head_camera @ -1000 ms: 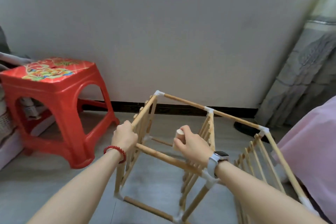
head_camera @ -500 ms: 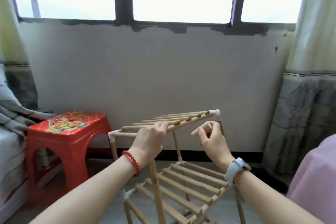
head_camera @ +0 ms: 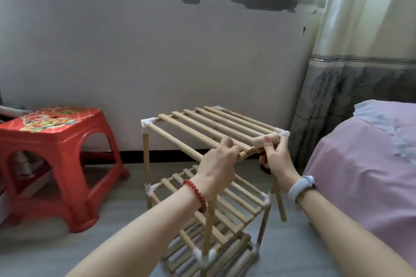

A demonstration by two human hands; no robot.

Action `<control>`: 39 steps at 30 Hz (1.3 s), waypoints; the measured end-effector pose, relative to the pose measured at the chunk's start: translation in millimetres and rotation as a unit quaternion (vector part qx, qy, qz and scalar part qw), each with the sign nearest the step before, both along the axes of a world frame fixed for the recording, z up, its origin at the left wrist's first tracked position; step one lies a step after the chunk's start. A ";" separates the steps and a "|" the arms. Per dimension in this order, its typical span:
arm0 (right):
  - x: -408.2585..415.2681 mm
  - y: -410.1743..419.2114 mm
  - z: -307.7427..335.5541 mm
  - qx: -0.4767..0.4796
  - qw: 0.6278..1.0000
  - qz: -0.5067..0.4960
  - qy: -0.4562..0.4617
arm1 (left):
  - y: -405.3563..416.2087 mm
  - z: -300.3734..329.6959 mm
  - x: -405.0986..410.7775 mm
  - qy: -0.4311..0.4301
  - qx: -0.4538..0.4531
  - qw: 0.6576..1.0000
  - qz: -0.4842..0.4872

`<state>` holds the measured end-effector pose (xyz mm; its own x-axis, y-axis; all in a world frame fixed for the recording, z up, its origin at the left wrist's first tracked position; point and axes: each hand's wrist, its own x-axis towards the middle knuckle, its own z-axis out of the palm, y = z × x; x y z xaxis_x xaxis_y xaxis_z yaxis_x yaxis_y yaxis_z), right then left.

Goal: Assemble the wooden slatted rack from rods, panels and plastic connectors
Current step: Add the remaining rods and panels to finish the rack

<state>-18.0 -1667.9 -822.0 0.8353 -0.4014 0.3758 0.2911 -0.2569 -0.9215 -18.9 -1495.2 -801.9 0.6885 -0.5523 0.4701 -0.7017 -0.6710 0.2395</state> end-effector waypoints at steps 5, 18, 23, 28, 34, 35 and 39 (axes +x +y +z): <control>-13.4 -46.1 12.2 0.022 0.998 -0.010 0.065 | -75.4 -9.8 -23.1 0.111 -0.041 0.993 -0.013; -84.4 -82.1 36.7 -0.332 0.935 -0.043 0.119 | -63.0 -41.8 12.6 0.018 0.048 0.997 0.052; -83.5 -42.7 88.4 -0.388 0.906 -0.155 -0.072 | -51.9 -50.7 14.8 0.011 0.050 0.998 0.033; -97.6 -10.0 25.5 -0.478 0.867 -0.112 0.080 | -49.5 -50.3 16.6 0.025 0.045 0.998 0.023; -81.3 -33.8 77.3 -0.394 0.894 -0.209 -0.038 | -47.2 -49.1 15.9 0.026 0.022 0.999 0.009; -81.0 -25.0 73.5 -0.394 0.891 -0.221 -0.039 | -48.1 -47.9 16.9 0.027 0.011 1.000 0.005; -86.0 7.0 22.3 -0.569 0.807 -0.101 0.122 | -37.9 -44.0 24.5 0.068 -0.059 0.995 -0.041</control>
<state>-104.0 -1660.9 -799.8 0.9008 -0.0500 0.4314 -0.0178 -0.9968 -0.0784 5.6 -1533.0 -845.9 0.7059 -0.5555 0.4395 -0.7079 -0.5751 0.4100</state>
